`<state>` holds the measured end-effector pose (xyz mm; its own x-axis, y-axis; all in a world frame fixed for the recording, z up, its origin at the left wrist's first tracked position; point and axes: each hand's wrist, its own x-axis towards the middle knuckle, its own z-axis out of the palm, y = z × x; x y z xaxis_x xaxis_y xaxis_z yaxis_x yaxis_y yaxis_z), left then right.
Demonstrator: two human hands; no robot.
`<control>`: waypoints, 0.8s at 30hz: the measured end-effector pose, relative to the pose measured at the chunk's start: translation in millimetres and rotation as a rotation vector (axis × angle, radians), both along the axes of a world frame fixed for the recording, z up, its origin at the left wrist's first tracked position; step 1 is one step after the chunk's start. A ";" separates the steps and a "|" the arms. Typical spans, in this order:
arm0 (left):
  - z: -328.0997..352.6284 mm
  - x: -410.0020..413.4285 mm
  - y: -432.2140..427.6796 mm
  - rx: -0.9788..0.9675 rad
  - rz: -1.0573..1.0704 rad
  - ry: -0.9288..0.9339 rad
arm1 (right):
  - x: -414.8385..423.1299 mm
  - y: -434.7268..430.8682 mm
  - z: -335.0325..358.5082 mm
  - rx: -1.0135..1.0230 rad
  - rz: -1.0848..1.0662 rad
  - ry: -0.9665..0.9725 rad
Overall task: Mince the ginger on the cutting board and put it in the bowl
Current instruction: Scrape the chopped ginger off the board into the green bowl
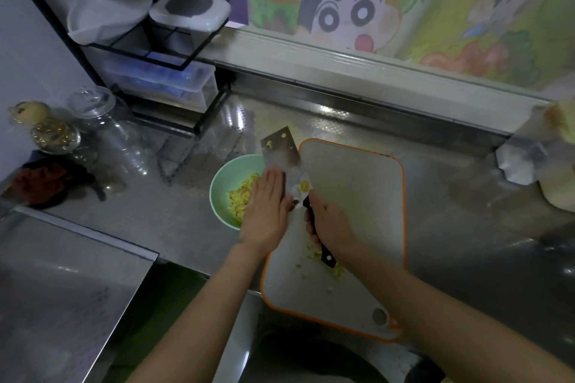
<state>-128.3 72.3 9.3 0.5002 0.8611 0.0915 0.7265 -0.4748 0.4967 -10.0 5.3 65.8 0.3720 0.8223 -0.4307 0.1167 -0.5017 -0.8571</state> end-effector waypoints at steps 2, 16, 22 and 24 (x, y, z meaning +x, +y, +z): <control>-1.4 -2.9 7.0 -0.088 0.115 0.063 | 1.0 -3.4 0.9 -0.005 0.002 0.033; 5.9 1.1 7.5 -0.072 0.012 -0.117 | 14.2 -14.0 8.3 -0.023 -0.006 0.078; 9.1 -3.7 16.0 -0.155 0.160 -0.140 | 26.4 -20.7 10.7 -0.044 0.002 0.051; 22.5 0.8 15.3 -0.080 0.087 -0.189 | 28.9 -23.5 10.6 -0.046 0.032 0.013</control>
<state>-127.5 87.6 31.8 0.4038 0.9086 0.1066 0.6533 -0.3680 0.6617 18.9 -18.2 76.4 0.3398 0.8132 -0.4725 0.1225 -0.5364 -0.8350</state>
